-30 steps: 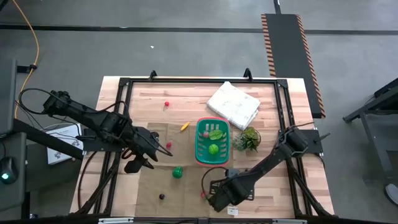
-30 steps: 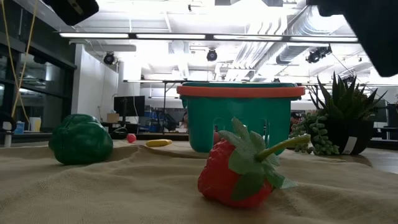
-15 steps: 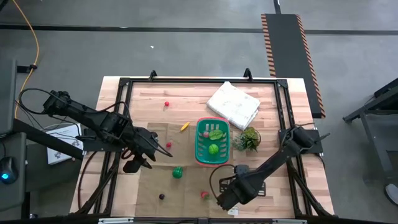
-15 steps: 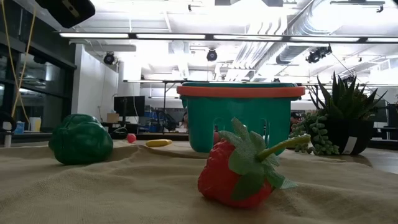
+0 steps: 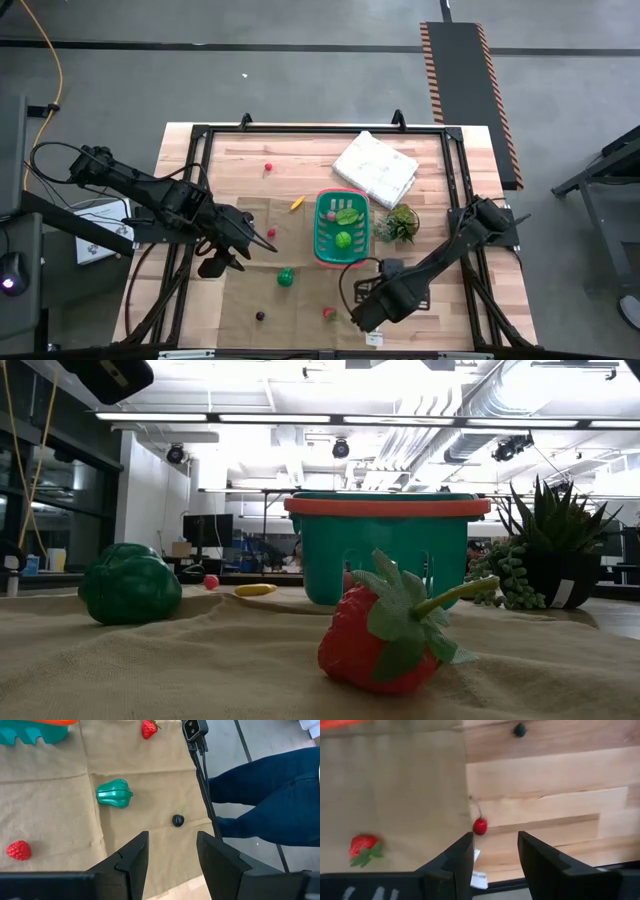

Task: Pick and placing Produce into tupperware
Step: Put the bottom red cherry into the blue basket

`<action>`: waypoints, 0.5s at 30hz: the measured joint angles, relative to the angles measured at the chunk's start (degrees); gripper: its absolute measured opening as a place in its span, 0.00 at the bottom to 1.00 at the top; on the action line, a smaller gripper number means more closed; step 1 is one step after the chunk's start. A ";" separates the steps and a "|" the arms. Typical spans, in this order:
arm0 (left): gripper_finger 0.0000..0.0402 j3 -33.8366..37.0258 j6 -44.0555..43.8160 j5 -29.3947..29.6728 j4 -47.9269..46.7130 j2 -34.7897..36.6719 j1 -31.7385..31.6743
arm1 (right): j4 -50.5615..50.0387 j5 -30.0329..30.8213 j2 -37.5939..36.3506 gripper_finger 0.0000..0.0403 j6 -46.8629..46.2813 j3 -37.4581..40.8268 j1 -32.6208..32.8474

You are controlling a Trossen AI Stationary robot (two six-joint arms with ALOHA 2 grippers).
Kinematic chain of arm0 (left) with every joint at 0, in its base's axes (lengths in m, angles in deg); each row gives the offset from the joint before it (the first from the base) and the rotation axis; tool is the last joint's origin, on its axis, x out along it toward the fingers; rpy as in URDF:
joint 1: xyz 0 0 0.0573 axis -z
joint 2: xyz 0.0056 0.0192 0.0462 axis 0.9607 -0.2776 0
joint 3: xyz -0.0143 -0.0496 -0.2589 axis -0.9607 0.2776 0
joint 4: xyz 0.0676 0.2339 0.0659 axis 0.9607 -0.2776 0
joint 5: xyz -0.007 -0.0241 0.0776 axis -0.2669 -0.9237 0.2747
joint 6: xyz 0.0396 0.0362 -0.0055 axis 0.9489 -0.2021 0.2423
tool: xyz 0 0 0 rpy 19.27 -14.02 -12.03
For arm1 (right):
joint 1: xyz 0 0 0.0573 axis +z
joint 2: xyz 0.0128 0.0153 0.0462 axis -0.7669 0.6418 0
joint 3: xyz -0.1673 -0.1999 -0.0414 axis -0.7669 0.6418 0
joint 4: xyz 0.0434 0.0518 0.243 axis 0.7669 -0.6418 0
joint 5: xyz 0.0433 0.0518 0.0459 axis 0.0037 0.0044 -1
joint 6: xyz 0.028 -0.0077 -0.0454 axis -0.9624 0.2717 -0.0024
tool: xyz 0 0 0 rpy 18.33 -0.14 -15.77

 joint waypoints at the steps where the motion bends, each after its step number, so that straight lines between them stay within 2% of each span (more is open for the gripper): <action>1: 0.38 0.00 0.00 0.00 0.00 0.00 0.00 | 0.12 -0.02 0.00 0.35 0.00 0.00 0.00; 4: 0.38 0.00 0.00 0.00 0.01 0.00 0.00 | -1.82 0.06 -1.17 0.35 -0.02 0.04 -0.05; 8: 0.38 0.00 0.06 0.00 0.06 0.00 0.00 | -6.25 2.70 -6.62 0.35 0.11 0.04 -0.68; 12: 0.38 0.00 0.94 0.01 0.12 0.00 0.00 | -10.16 8.39 -14.10 0.35 1.15 0.31 -1.10; 15: 0.38 0.00 1.05 0.12 0.22 0.00 0.00 | -9.15 16.77 -21.72 0.35 1.14 5.11 -1.07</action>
